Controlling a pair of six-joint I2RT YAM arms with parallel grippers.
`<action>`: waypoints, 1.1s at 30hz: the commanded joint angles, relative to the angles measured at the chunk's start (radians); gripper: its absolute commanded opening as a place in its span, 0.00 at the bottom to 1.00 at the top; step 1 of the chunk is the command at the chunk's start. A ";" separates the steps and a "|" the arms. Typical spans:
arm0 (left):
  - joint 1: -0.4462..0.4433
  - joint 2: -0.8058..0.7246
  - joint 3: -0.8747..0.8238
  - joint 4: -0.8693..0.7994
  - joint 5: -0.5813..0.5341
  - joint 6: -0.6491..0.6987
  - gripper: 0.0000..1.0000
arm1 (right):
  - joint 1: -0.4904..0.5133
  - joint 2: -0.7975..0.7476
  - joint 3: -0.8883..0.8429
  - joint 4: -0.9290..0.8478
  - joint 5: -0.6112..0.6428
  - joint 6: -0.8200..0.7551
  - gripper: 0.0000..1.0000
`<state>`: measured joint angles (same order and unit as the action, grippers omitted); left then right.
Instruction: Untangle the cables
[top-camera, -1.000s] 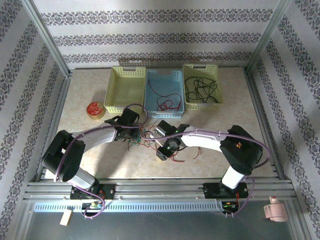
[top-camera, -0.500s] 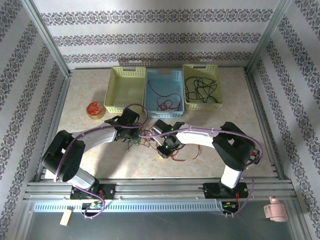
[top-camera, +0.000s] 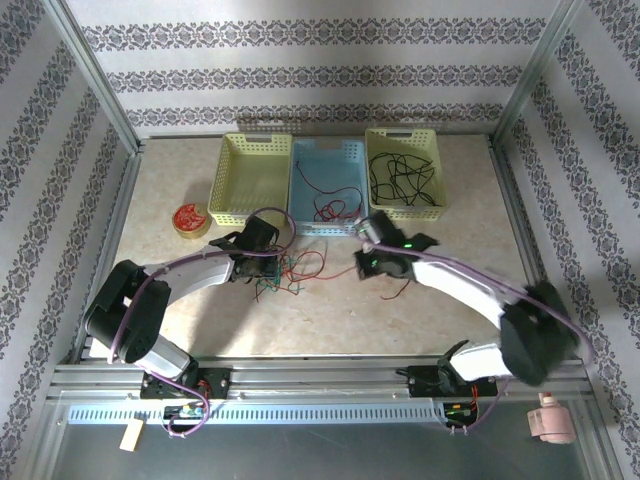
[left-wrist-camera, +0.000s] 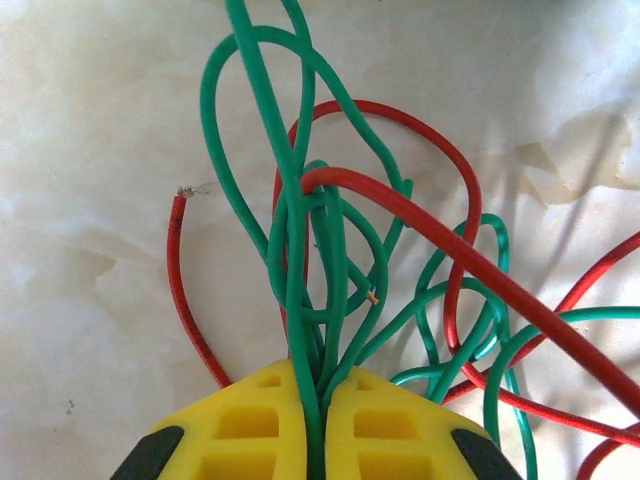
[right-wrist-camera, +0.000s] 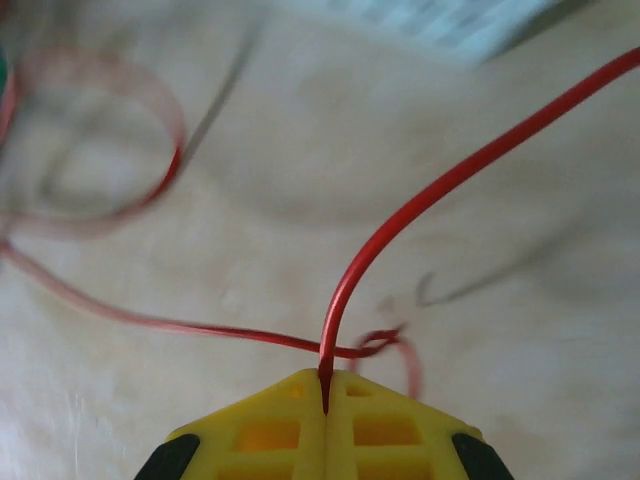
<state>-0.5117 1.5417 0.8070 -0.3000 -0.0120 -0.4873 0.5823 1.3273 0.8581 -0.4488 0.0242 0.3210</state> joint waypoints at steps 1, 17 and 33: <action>0.006 0.030 -0.001 0.000 -0.031 -0.007 0.00 | -0.103 -0.119 -0.047 0.047 0.034 0.085 0.00; 0.010 0.053 -0.042 -0.010 -0.037 -0.022 0.00 | -0.424 -0.431 -0.003 0.008 0.101 0.096 0.00; 0.010 0.059 -0.040 0.074 0.032 -0.019 0.00 | 0.027 0.117 0.901 -0.045 0.044 -0.266 0.00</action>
<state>-0.5083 1.5715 0.7780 -0.2260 -0.0010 -0.4995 0.6117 1.3754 1.6646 -0.4816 0.0364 0.1555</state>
